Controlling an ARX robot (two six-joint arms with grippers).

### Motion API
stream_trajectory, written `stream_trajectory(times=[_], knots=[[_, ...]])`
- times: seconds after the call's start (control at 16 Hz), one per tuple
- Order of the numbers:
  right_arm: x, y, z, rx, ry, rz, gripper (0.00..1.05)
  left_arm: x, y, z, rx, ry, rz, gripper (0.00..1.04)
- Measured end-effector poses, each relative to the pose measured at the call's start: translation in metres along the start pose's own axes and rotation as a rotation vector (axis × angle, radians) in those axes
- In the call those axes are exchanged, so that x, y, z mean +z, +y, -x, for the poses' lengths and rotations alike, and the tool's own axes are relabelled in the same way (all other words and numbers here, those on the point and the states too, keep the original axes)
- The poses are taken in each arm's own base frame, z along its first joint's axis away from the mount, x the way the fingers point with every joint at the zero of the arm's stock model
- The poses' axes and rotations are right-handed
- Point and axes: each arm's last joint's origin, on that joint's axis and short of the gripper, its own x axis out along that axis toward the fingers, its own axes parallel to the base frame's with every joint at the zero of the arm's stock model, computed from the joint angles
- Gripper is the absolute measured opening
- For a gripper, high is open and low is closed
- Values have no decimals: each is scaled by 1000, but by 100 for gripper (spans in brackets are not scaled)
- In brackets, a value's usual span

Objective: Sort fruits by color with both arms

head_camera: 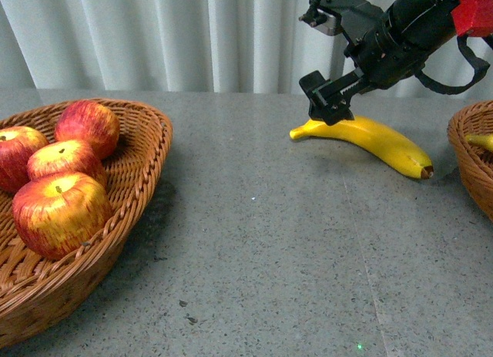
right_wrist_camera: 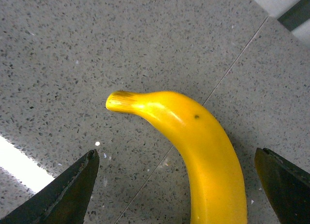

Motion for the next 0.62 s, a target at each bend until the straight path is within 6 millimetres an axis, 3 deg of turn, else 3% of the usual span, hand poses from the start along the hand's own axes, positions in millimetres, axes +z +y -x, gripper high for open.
stream_trajectory(times=[0.62], knots=[[-12,-17,-43,-76,150,30,98,0,0,0,0,0,0,98]])
